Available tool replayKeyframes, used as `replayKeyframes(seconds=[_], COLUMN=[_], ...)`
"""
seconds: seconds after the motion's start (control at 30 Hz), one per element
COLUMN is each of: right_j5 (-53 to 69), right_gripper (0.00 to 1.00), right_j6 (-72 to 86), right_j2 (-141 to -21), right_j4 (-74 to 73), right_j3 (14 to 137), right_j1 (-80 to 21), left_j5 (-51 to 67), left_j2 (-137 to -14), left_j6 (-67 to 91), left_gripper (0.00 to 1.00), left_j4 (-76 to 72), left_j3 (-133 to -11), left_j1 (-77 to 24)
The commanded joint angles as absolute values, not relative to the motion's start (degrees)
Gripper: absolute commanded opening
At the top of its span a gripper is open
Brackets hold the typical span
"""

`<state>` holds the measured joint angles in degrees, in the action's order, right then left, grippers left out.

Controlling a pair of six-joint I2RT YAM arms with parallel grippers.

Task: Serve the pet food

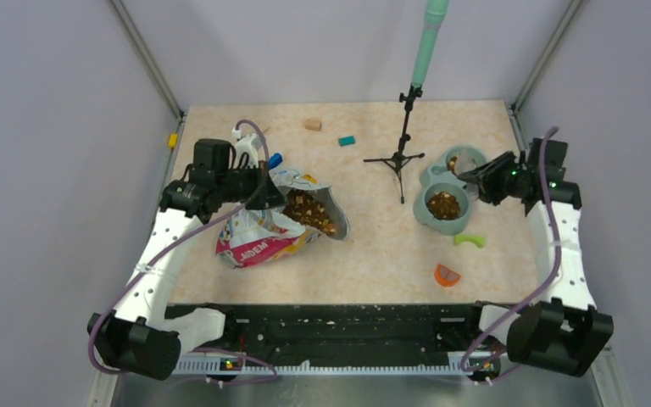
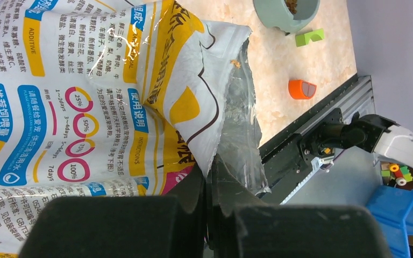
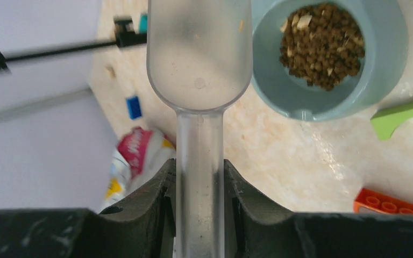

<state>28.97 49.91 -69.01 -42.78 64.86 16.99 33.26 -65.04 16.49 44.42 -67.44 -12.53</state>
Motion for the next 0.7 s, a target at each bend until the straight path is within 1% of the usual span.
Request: replayKeyframes(seconds=[0.0, 0.13, 0.23, 0.3, 0.37, 0.4, 0.53, 0.67], right_j5=[16.6, 6.0, 0.4, -0.6, 1.4, 0.5, -11.3, -19.3], right_gripper=[0.0, 0.0, 0.0, 0.0, 0.0, 0.0, 0.0, 0.0], right_j6=[41.8, 42.1, 41.9, 43.4, 45.0, 45.2, 41.4, 37.2], right_j2=[-60.9, -56.6, -56.5, -57.7, -60.5, -62.2, -70.9, -78.2], right_j4=[-41.9, -37.8, -35.5, -33.4, -29.4, -28.2, -26.7, -19.1], right_j3=[58.9, 53.8, 51.7, 50.7, 49.8, 50.2, 56.0, 57.9], right_j1=[4.6, -12.2, -20.8, -23.9, -26.6, -28.8, -38.0, -41.6], left_j5=[29.7, 29.8, 26.9, 25.0, 23.0, 22.2, 17.9, 12.8], left_j2=[-64.6, -65.5, -65.9, -66.8, -66.8, -66.5, -64.6, -61.9], left_j6=[18.8, 20.8, 21.6, 21.5, 21.6, 21.9, 26.2, 30.7], left_gripper=[0.0, 0.0, 0.0, 0.0, 0.0, 0.0, 0.0, 0.0], left_j4=[38.5, 36.9, 37.1, 39.1, 40.1, 40.1, 38.6, 35.7], left_j3=[-71.4, -71.8, -72.4, -73.6, -74.1, -74.1, -73.8, -71.7], left_j1=[-11.6, -9.7, -8.7, -7.8, -6.8, -6.3, -4.5, -4.0])
